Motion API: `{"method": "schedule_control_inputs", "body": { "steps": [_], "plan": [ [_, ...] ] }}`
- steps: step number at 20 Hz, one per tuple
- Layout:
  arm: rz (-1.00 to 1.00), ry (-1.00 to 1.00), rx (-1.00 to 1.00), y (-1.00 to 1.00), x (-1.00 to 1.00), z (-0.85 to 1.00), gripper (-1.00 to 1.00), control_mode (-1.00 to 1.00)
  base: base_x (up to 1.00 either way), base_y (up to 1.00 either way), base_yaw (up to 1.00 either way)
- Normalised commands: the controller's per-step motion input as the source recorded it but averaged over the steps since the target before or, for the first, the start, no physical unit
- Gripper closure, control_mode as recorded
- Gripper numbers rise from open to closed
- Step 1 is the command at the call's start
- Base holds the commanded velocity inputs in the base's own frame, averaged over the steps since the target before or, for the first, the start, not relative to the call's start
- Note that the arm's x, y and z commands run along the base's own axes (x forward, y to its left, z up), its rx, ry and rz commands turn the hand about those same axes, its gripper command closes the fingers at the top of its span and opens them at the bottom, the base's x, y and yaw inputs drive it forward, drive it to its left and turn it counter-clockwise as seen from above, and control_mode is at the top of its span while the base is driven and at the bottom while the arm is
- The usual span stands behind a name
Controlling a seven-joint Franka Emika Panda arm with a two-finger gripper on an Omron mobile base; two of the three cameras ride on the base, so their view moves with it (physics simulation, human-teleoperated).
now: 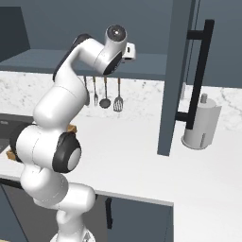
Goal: Pick the kettle from the counter and place it on the tray. Then pick the mug from the cabinet and place it on the tray. Then close the cabinet doors.
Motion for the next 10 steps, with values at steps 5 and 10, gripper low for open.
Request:
{"method": "schedule_control_inputs", "body": {
  "steps": [5, 10],
  "plan": [
    [0.0, 0.0, 0.0, 0.0, -0.06, 0.0, -1.0, -1.0, 0.0, 0.0, 0.0],
    [0.0, 0.0, 0.0, 0.0, -0.03, 0.0, -1.0, -1.0, 0.0, 0.0, 0.0]
  ]
}}
